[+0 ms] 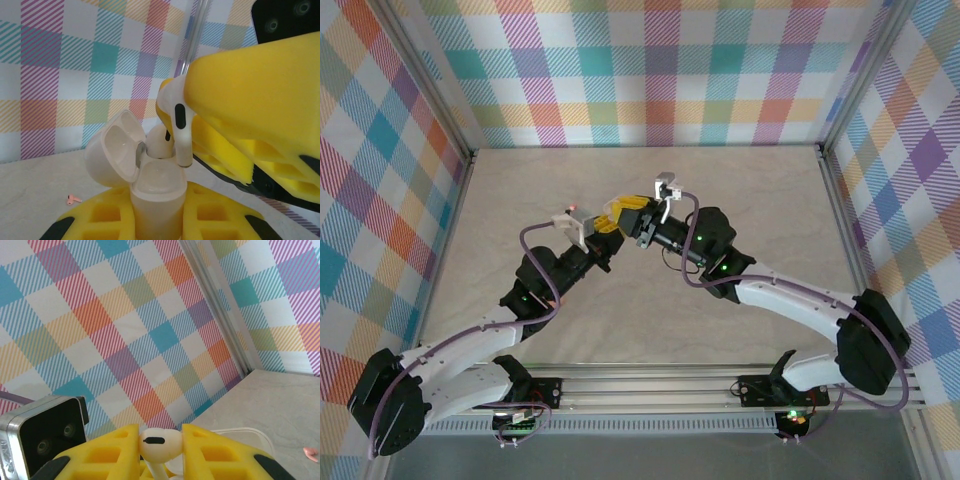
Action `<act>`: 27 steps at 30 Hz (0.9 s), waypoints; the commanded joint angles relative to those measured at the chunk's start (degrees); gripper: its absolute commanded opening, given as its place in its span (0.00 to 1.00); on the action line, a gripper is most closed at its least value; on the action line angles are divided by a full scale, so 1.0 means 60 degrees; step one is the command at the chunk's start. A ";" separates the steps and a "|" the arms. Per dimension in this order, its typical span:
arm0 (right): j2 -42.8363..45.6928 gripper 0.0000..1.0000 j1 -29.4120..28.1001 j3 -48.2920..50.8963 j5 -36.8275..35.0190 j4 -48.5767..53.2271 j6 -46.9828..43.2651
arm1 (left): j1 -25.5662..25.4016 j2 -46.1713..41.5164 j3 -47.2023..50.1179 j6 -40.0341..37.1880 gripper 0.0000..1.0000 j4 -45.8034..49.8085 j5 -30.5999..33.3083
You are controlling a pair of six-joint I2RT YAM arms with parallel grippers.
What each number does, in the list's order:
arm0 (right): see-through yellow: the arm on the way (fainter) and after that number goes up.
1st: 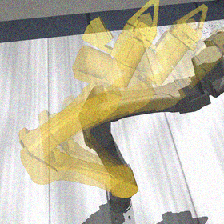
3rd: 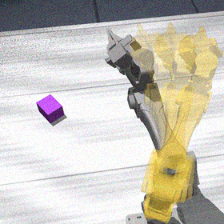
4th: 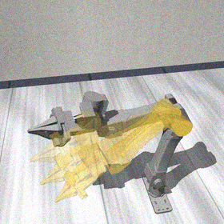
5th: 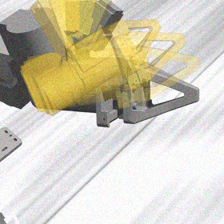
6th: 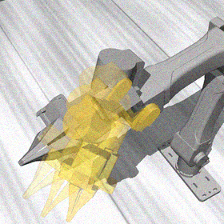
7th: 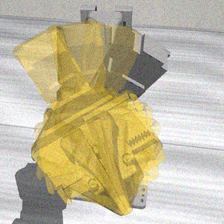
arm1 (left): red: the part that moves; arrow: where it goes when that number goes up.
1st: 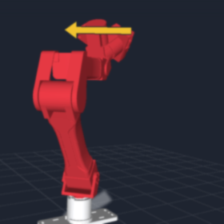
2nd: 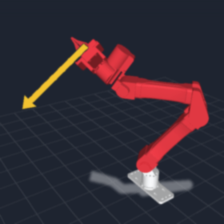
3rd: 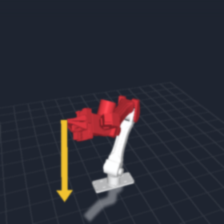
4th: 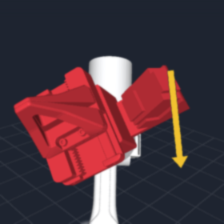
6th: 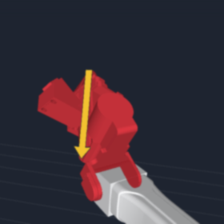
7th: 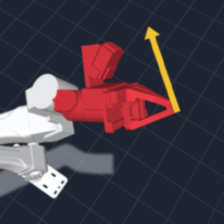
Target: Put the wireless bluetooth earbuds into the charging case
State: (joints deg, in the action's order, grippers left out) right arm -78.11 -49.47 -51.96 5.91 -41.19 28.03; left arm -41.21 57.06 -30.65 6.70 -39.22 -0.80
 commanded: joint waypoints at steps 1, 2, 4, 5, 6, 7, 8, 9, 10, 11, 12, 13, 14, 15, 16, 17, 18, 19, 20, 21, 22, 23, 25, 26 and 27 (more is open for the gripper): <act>-0.0281 0.25 -0.0146 -0.0263 -0.0080 -0.0120 -0.0225 | -0.0133 -0.0018 -0.0193 0.0041 0.00 -0.0710 -0.0305; -0.0310 0.26 -0.0155 -0.0296 -0.0119 0.0001 -0.0260 | -0.0133 -0.0017 -0.0194 0.0028 0.00 -0.0712 -0.0305; -0.0312 0.26 -0.0198 -0.0347 -0.0235 0.0220 -0.0439 | -0.0124 -0.0029 -0.0194 -0.0001 0.00 -0.0703 -0.0291; -0.0300 0.26 -0.0232 -0.0384 -0.0393 0.0405 -0.0516 | -0.0133 -0.0046 -0.0194 -0.0025 0.00 -0.0696 -0.0290; -0.0284 0.26 -0.0261 -0.0431 -0.0573 0.0627 -0.0576 | -0.0133 -0.0058 -0.0205 -0.0045 0.00 -0.0678 -0.0291; -0.0283 0.26 -0.0260 -0.0475 -0.0677 0.0764 -0.0606 | -0.0126 -0.0060 -0.0208 -0.0073 0.00 -0.0658 -0.0306; -0.0297 0.26 -0.0278 -0.0533 -0.0773 0.1087 -0.0613 | -0.0129 -0.0060 -0.0223 -0.0109 0.00 -0.0627 -0.0319; -0.0290 0.26 -0.0280 -0.0578 -0.0769 0.1160 -0.0608 | -0.0133 -0.0050 -0.0237 -0.0133 0.00 -0.0572 -0.0328; -0.0272 0.27 -0.0280 -0.0613 -0.0730 0.1183 -0.0593 | -0.0133 -0.0061 -0.0252 -0.0173 0.00 -0.0513 -0.0349; -0.0247 0.27 -0.0280 -0.0651 -0.0659 0.1181 -0.0561 | -0.0133 -0.0050 -0.0252 -0.0215 0.00 -0.0453 -0.0349; -0.0194 0.27 -0.0284 -0.0704 -0.0582 0.1192 -0.0521 | -0.0130 -0.0061 -0.0231 -0.0251 0.00 -0.0423 -0.0310; -0.0135 0.27 -0.0280 -0.0763 -0.0502 0.1245 -0.0503 | -0.0129 -0.0061 -0.0198 -0.0277 0.00 -0.0421 -0.0270; -0.0049 0.27 -0.0280 -0.0847 -0.0415 0.1368 -0.0511 | -0.0130 -0.0076 -0.0155 -0.0316 0.00 -0.0414 -0.0237; 0.0054 0.27 -0.0280 -0.0935 -0.0298 0.1535 -0.0584 | -0.0133 -0.0103 -0.0123 -0.0403 0.00 -0.0345 -0.0219; 0.0155 0.28 -0.0268 -0.1021 -0.0174 0.1703 -0.0709 | -0.0133 -0.0130 -0.0120 -0.0498 0.00 -0.0211 -0.0252; 0.0308 0.28 -0.0265 -0.1160 -0.0015 0.2044 -0.0967 | -0.0133 -0.0176 -0.0133 -0.0684 0.00 0.0024 -0.0377; 0.0493 0.28 -0.0266 -0.1345 0.0153 0.2567 -0.1316 | -0.0133 -0.0260 -0.0182 -0.0886 0.00 0.0387 -0.0541; 0.0669 0.28 -0.0251 -0.1533 0.0280 0.3072 -0.1647 | -0.0133 -0.0339 -0.0231 -0.1098 0.00 0.0693 -0.0717; 0.0873 0.28 -0.0238 -0.1753 0.0437 0.3672 -0.2054 | -0.0133 -0.0440 -0.0286 -0.1307 0.00 0.1068 -0.0937; 0.1065 0.28 -0.0211 -0.1967 0.0640 0.4251 -0.2479 | -0.0122 -0.0555 -0.0310 -0.1477 0.00 0.1348 -0.1131; 0.1217 0.29 -0.0193 -0.2137 0.0802 0.4723 -0.2793 | -0.0133 -0.0656 -0.0300 -0.1605 0.00 0.1542 -0.1312; 0.1381 0.29 -0.0157 -0.2306 0.0998 0.5163 -0.3091 | -0.0130 -0.0776 -0.0283 -0.1732 0.00 0.1687 -0.1507; 0.1631 0.29 -0.0093 -0.2500 0.1469 0.5862 -0.3571 | -0.0117 -0.0983 -0.0203 -0.1870 0.00 0.1779 -0.1860; 0.1738 0.29 -0.0086 -0.2545 0.1680 0.6155 -0.3821 | -0.0104 -0.1058 -0.0169 -0.1928 0.00 0.1783 -0.2079; 0.1837 0.29 -0.0080 -0.2548 0.1839 0.6428 -0.4067 | -0.0093 -0.1140 -0.0137 -0.1986 0.00 0.1751 -0.2324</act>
State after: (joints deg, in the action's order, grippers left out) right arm -69.36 -50.28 -65.56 11.66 -11.29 11.27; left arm -41.30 52.25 -30.68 -2.00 -29.52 -9.10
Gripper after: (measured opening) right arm 0.287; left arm 0.175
